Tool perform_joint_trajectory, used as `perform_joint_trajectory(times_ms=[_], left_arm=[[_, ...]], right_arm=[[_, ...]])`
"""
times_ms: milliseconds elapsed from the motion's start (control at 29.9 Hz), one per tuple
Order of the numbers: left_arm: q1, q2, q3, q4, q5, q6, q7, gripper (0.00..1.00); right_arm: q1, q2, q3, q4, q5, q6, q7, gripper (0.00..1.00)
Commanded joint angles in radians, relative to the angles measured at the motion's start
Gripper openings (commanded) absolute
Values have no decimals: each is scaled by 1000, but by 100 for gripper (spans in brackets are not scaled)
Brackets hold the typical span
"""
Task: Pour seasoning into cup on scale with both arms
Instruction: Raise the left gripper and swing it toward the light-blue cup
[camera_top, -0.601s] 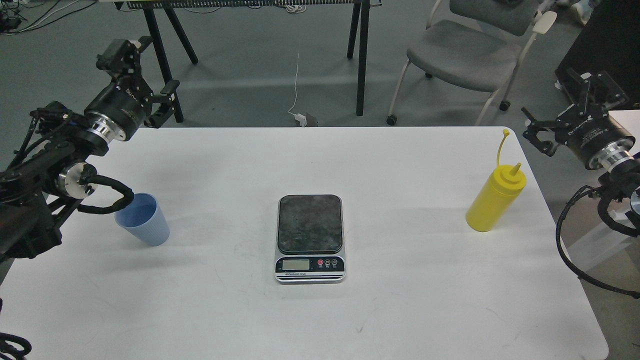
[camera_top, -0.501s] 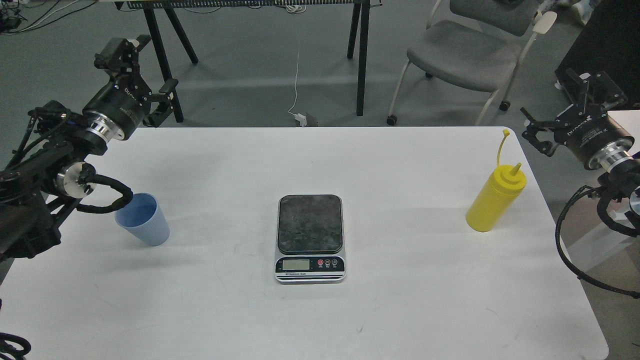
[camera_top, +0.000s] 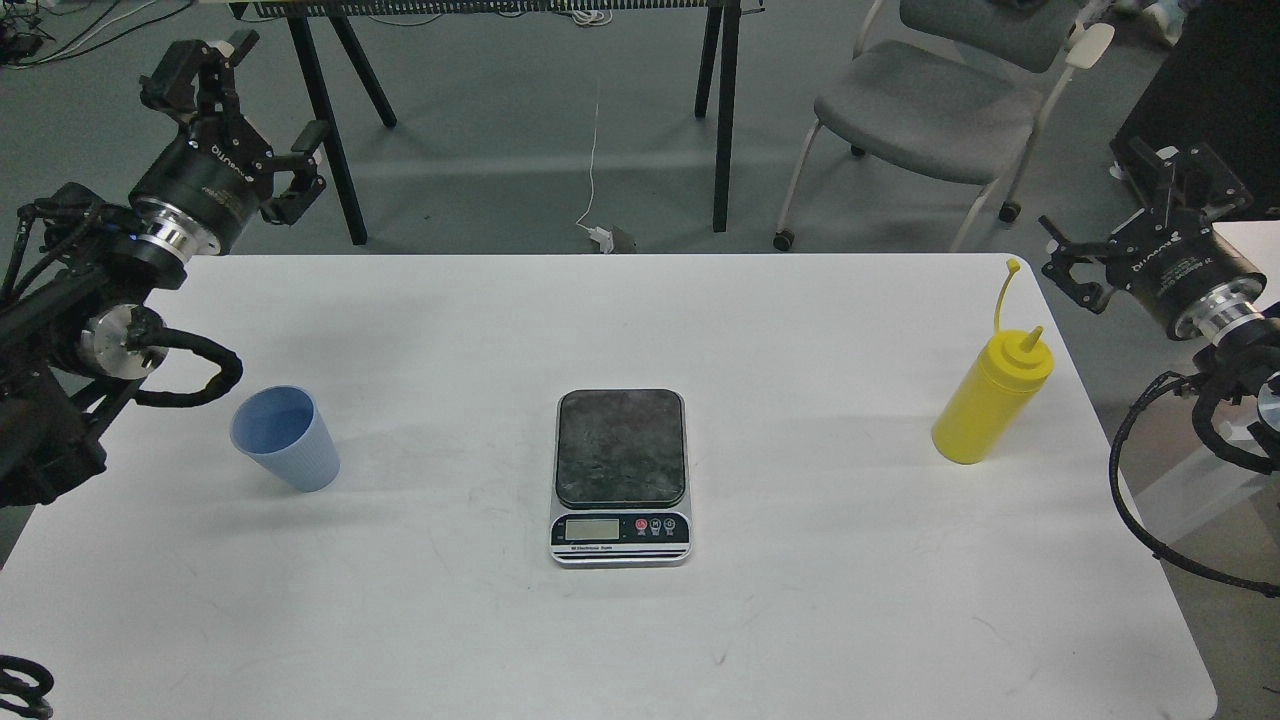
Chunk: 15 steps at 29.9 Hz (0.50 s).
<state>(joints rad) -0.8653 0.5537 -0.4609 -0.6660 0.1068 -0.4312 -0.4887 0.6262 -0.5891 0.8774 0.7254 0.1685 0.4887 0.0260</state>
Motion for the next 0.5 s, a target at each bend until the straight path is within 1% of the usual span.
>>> perform_joint_trajectory(times_ms=[0,67,100,167,334,468], left_arm=[[9,37,89,-17,86,-17,0,100],[-9,96,181,-43,239,-9,0,100],[-29,118,204,-59,317,-4,0,100],[-52,176,211,-92,485,6,0,100],[-60,365,211,-138,724,8,0,100],[-47,471,222,-230,919,20,0,100]], right_arm=[[0,-2,-2,0,-1,0,2,99],[0,0,-2,0,-1,0,2,99],[0,0,-2,2,-1,0,2,99],[0,0,-2,3,-1,0,2,99],[-2,-2,-2,3,-1,0,3,99],[-2,-2,-2,8,-1,0,6,99]])
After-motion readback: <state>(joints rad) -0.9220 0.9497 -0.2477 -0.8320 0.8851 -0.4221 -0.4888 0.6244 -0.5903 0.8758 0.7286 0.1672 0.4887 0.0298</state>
